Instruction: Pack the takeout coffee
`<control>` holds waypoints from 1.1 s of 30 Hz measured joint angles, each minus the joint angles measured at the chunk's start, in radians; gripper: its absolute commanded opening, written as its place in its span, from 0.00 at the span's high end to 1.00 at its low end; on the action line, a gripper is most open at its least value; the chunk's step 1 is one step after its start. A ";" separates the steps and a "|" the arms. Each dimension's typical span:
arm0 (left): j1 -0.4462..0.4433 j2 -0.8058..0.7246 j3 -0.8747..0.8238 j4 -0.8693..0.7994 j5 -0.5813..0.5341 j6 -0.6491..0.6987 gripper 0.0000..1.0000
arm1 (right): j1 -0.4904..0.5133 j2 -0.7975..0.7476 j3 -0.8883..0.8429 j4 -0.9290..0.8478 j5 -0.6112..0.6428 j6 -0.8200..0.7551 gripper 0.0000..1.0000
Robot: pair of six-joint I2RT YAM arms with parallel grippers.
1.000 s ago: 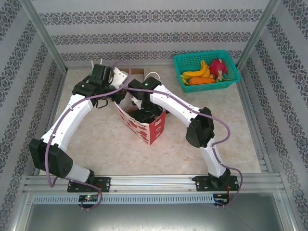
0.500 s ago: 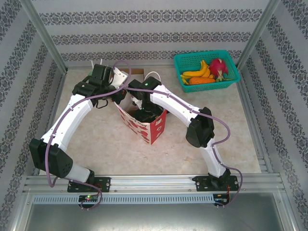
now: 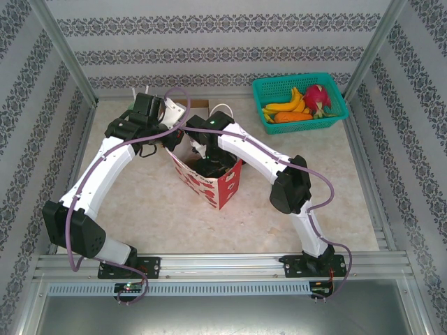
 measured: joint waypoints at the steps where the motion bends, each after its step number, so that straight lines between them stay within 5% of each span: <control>1: 0.000 0.000 0.000 0.000 0.000 0.000 1.00 | 0.000 0.000 0.000 0.000 0.000 0.000 0.52; 33: 0.000 0.000 0.000 0.007 0.000 0.000 1.00 | 0.000 0.000 0.060 -0.091 0.036 0.000 0.52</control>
